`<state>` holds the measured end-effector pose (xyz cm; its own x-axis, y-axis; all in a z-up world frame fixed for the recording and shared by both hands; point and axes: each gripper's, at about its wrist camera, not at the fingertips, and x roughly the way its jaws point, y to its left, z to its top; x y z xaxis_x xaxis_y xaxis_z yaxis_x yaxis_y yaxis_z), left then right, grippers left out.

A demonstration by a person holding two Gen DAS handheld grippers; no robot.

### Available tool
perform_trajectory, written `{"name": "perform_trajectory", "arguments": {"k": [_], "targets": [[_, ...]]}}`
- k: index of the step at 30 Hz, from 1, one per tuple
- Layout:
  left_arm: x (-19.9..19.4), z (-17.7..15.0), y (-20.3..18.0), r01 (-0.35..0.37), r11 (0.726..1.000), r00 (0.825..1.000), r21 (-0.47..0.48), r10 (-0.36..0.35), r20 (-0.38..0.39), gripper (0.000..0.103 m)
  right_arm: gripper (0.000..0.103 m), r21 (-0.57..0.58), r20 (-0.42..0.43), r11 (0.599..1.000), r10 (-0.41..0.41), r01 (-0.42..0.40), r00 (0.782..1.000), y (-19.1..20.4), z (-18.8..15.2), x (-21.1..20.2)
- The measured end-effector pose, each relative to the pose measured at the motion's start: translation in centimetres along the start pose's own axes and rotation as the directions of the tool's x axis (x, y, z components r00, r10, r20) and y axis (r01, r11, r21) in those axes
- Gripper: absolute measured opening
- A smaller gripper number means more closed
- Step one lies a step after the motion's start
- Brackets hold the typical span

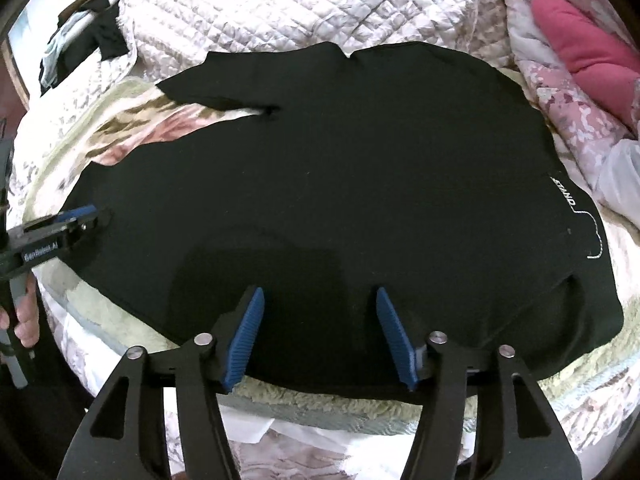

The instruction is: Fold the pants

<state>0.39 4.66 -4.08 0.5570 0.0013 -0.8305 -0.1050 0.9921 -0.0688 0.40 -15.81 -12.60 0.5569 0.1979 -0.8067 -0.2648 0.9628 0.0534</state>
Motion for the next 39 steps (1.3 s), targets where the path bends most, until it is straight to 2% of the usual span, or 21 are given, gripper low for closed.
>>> {"name": "perform_trajectory", "arguments": {"k": [8,13,17,24,31,34,39], "targets": [[-0.5,1.9,-0.3,0.015,1.000,0.999,0.022,-0.015,0.036,0.049,0.059,0.036,0.040,0.998,0.043,-0.044,0.998,-1.5,2.5,-1.0],[0.7,4.8,-0.5,0.047,0.998,0.998,0.042,-0.049,0.037,0.049,0.059,0.037,0.042,0.998,0.054,-0.056,0.998,-3.1,5.2,-0.1],[2.1,8.0,-0.9,0.083,0.994,0.995,0.071,-0.086,0.042,0.052,0.059,-0.003,0.050,0.999,0.053,-0.053,0.997,-4.5,8.7,1.0],[6.0,15.2,-1.3,0.103,0.989,0.991,0.109,-0.112,0.074,0.066,0.060,-0.100,0.065,0.995,0.034,-0.027,0.997,-7.3,15.8,3.5],[12.0,22.3,-2.1,0.088,0.987,0.993,0.133,-0.098,0.070,0.067,0.060,-0.144,0.065,0.990,0.004,0.006,0.998,-10.6,23.5,8.1],[14.3,24.6,-2.3,0.085,0.988,0.994,0.132,-0.094,0.062,0.070,0.062,-0.154,0.056,0.988,0.002,0.007,0.998,-11.7,26.2,10.2],[17.5,26.8,-3.1,0.077,0.988,0.995,0.132,-0.084,0.053,0.075,0.063,-0.149,0.008,0.989,0.004,-0.003,1.000,-13.1,28.4,13.8]]}}
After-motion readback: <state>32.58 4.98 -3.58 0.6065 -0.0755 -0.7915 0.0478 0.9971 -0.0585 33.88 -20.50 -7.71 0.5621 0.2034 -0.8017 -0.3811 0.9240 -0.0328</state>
